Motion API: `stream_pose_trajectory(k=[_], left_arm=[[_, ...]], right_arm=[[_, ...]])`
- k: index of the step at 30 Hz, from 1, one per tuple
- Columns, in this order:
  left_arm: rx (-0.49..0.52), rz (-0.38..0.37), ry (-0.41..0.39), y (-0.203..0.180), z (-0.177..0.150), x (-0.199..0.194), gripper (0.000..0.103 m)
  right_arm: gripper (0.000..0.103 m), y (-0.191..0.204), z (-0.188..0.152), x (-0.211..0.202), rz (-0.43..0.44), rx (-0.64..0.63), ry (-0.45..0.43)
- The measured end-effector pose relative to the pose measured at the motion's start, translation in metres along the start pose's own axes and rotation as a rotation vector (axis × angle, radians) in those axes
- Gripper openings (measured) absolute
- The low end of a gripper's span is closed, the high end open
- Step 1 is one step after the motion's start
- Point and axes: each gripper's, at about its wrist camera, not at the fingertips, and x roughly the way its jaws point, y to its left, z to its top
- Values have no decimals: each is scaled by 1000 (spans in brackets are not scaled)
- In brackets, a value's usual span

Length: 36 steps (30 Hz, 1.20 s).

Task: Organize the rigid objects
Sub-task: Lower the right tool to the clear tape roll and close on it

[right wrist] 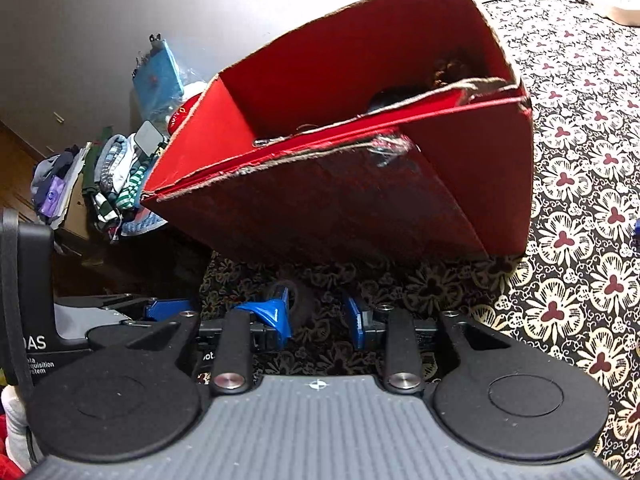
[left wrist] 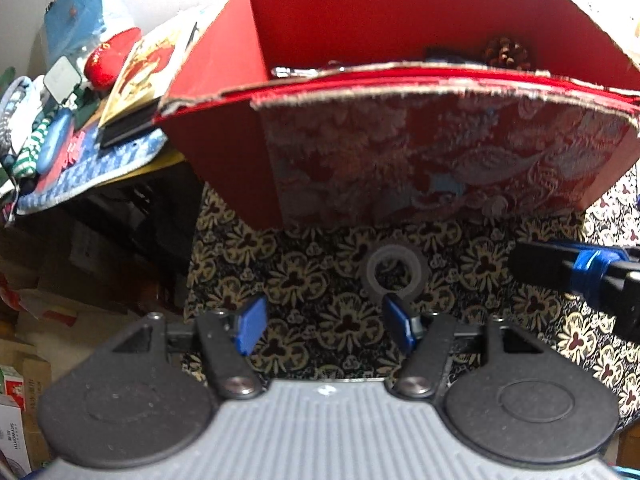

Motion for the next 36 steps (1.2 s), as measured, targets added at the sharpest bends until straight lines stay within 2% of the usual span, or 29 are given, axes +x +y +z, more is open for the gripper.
stream_pose_trajectory(k=[8,13,17,22,29,36], left_arm=[[9,-56,12,8,-11,8,64],[-1,-124,6,17,-18,13,64],[1,-186,-18,22,-20,14,64],[7,-228,-70,21,-17,16,64],[69,-295,-123,11,-16,27,66],[125,-316,-157,2,-13,35,66]], right_arm=[[14,0,0,8,-11,25,11],[14,1,-2,14,-11,36,25],[14,2,0,20,-5,43,42],[14,4,1,28,9,54,58],[15,6,3,42,29,64,75],[15,8,7,55,34,65,88]])
